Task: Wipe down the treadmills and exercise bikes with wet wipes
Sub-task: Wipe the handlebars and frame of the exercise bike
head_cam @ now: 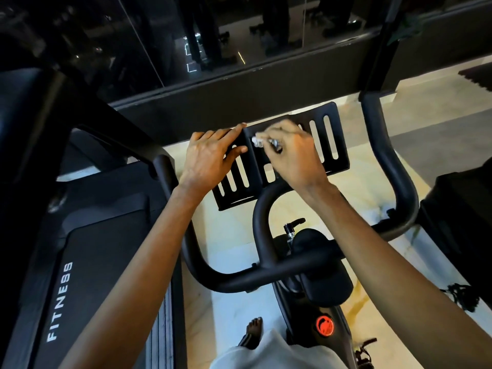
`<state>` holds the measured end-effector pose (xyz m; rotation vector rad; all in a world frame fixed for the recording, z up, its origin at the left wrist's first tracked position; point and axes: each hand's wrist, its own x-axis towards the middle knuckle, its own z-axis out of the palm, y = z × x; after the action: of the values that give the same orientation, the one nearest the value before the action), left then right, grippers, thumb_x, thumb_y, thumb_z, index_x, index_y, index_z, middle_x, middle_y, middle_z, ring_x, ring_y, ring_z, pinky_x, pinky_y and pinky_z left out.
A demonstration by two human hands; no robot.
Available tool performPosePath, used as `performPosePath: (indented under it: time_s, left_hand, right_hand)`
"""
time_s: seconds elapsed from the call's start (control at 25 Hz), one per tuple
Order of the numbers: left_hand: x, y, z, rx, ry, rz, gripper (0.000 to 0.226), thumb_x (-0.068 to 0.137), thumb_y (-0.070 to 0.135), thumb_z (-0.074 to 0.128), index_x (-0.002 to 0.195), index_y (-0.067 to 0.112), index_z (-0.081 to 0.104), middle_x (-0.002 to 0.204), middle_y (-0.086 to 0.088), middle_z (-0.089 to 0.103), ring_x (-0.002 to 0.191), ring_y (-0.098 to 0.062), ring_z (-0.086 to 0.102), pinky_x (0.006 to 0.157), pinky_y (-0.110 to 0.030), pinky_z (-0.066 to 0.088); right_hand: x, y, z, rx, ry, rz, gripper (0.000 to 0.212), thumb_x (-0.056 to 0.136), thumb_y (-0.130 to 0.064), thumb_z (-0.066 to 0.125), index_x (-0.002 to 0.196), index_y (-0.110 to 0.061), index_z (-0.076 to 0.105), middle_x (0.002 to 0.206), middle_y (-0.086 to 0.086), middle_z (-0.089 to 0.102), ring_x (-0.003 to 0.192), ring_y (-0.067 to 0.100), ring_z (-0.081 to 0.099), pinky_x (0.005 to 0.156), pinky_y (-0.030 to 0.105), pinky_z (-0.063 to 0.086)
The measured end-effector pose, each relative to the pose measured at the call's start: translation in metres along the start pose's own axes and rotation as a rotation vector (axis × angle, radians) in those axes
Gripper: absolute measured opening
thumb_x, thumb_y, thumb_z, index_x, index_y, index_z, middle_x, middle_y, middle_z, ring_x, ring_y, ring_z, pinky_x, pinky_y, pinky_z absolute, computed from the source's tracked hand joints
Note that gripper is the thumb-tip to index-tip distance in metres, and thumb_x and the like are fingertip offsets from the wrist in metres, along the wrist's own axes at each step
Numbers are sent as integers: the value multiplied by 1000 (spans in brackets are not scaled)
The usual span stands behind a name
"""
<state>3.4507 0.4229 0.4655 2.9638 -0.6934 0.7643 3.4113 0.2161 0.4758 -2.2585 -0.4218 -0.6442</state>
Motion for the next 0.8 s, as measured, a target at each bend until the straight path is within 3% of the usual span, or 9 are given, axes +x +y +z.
performPosePath:
  time_s: [0.12,0.36,0.48,0.6,0.72,0.8]
  left_hand:
    - [0,0,-1,-11,-5,6,51,105,50,44,148,24,49,124,0,69,105,-22,65,90,-36,40]
    - [0,-2,0,-22,-11,12,51,105,52,43,149,26,47,123,2,68,104,-21,65,89,-35,40]
    - [0,-1,1,-26,-15,3,51,105,51,44,149,26,48,124,1,68,105,-22,65,90,-36,40]
    - [2,1,-3,-58,-54,-16,52,103,53,43,148,27,49,126,1,68,109,-23,64,92,-38,40]
    - [7,5,-13,-155,-121,-86,55,104,56,31,148,28,47,132,1,65,118,-23,60,98,-38,34]
    - [9,14,-20,-274,-161,-133,53,106,55,28,150,29,42,134,-1,62,124,-23,56,107,-40,28]
  right_hand:
    - [17,7,0,-59,-13,-20,19,95,-12,63,111,-12,75,107,3,63,101,17,61,87,24,50]
    - [5,14,-9,-88,73,115,18,94,-9,62,105,-11,75,106,3,66,96,14,62,84,10,37]
    - [-22,0,-5,-113,-97,52,18,97,-11,63,109,-15,75,110,0,64,101,15,62,91,13,39]
    - [-43,-8,-8,-99,-228,30,22,96,-8,63,113,-14,75,119,-1,64,112,15,62,101,24,47]
    - [-34,-7,-14,-65,-295,95,19,93,-8,67,106,-16,78,107,-2,67,100,13,65,84,10,39]
    - [-25,-3,-27,-60,-217,119,16,92,-12,68,104,-18,78,99,-3,65,87,12,65,76,9,41]
